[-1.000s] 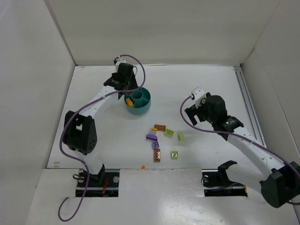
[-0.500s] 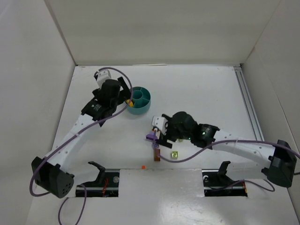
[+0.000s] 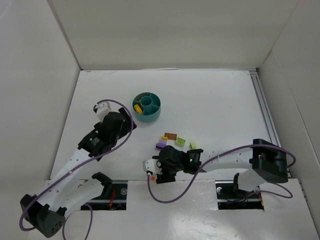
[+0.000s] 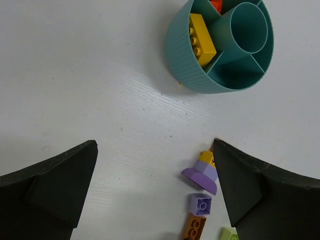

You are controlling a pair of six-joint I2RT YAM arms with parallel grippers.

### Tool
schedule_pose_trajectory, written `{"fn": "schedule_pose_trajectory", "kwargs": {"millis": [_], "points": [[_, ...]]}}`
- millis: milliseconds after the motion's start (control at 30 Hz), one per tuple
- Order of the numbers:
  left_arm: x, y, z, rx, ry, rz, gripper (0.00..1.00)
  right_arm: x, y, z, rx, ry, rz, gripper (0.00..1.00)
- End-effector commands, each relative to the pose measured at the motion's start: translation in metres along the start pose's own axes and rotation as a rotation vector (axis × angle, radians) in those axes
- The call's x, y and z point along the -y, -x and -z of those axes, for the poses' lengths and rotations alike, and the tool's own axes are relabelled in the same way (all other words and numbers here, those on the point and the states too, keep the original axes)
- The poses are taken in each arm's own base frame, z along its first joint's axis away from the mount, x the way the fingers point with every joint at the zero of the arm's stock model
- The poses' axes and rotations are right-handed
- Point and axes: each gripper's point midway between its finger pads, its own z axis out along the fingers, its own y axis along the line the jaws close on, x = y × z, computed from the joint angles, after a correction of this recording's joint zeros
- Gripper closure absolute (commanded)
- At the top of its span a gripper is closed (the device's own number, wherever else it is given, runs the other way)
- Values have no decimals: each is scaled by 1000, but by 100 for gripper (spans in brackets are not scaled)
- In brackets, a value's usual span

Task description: Sort the legos into containers by color

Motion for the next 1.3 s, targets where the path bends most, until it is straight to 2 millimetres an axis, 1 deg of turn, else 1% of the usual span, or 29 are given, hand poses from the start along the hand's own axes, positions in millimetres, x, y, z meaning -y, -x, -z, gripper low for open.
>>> {"fn": "schedule_pose_trajectory", "kwargs": {"millis": [0,33,67,100,167,200,300,333,367,400,467,500,533,567,700,733,800,867,900,933,1000,1100,1267], "points": [[-6,-4,1,-1,17,16,0,0,26,-13,97,7,43,27],[-6,-4,1,-1,17,16,0,-1,29,-16,113,17,45,31],[-5,-7,-1,-16,17,12,0,-6,31,-19,121,35,52,32],[-4,-7,-3,-17,18,12,0,-6,30,-23,117,37,52,33],[-5,-9,-5,-23,26,-3,0,-10,37,-27,147,47,64,35],[-6,-11,-7,-28,33,-7,0,-15,34,-32,133,60,67,36],[-4,-13,-6,-33,24,-24,0,-19,32,-42,139,83,68,38],[-4,-13,-6,-33,24,-24,0,-18,35,-42,152,77,70,40],[-2,-15,-5,-38,17,-30,0,-23,33,-45,150,106,69,41],[-2,-15,-5,-38,17,-30,0,-22,36,-45,163,100,72,43],[-1,-15,-4,-34,16,-36,0,-26,35,-48,174,119,74,43],[-1,-15,-4,-34,16,-36,0,-24,39,-48,189,113,77,43],[-1,-15,-4,-34,16,-36,0,-29,40,-47,195,117,75,43],[-1,-15,-4,-34,16,-36,0,-31,35,-47,186,122,73,43],[-2,-14,-5,-25,22,-36,0,-29,37,-49,197,117,76,43],[-3,-15,-6,-30,29,-31,0,-29,37,-49,197,117,76,46],[-3,-15,-6,-30,29,-31,0,-30,34,-52,188,121,74,47],[-3,-14,-7,-23,34,-31,0,-27,33,-52,179,100,62,49],[-3,-14,-7,-23,34,-31,0,-28,27,-52,164,97,59,49],[-3,-14,-7,-23,34,-31,0,-24,27,-53,165,76,60,49],[-3,-14,-7,-23,34,-31,0,-22,27,-53,160,66,50,50],[-3,-14,-7,-23,34,-31,0,-23,19,-58,135,67,36,52],[-3,-14,-7,-23,34,-31,0,-23,15,-60,123,62,25,63]]}}
